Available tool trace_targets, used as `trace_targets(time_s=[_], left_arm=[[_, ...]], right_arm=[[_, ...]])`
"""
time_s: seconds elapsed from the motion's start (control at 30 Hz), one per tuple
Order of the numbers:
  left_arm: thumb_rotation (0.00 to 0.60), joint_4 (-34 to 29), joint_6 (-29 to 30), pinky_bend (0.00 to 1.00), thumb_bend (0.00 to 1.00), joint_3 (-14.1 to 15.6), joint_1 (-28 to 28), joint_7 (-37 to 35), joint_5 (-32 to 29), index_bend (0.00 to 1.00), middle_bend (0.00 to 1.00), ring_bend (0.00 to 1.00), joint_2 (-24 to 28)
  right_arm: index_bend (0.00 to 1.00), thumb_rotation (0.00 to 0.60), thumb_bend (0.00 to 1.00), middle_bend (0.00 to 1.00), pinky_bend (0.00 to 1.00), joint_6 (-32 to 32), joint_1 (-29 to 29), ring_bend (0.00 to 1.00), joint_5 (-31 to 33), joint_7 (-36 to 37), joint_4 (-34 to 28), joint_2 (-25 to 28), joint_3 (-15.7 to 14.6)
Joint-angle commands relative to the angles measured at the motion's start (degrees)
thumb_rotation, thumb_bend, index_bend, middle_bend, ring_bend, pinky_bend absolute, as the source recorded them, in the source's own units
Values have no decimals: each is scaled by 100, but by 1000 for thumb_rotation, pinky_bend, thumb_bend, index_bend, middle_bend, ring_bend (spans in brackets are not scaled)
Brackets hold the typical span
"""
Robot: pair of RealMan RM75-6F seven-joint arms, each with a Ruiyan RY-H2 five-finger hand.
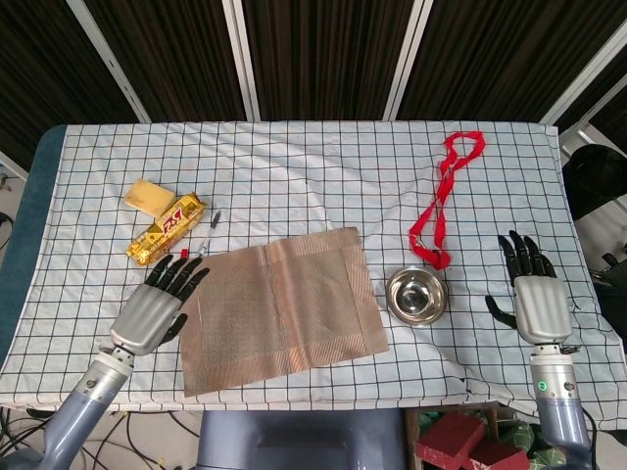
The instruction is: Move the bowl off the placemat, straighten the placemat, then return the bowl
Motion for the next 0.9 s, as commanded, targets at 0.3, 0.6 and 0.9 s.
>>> trace_targets(time_s=[0.3,0.6,0.9], left_arm=[[600,-48,-703,0,422,-370,-1291,2153,-2512,4,0,0,-1249],[600,307,-551,0,459,-335,-2143,3106,-3884,2,0,0,-1946],[600,745,-316,0,459,-383,-2793,3421,-4848,1,0,0,-2532]], right_arm=[[0,600,225,0,177,-92,22,0,179,304,-44,113,96],[0,600,227,0,176,-142,49,0,238,389,-46,164,107],[0,600,227,0,176,-239,80,0,321,443,-52,211,96]])
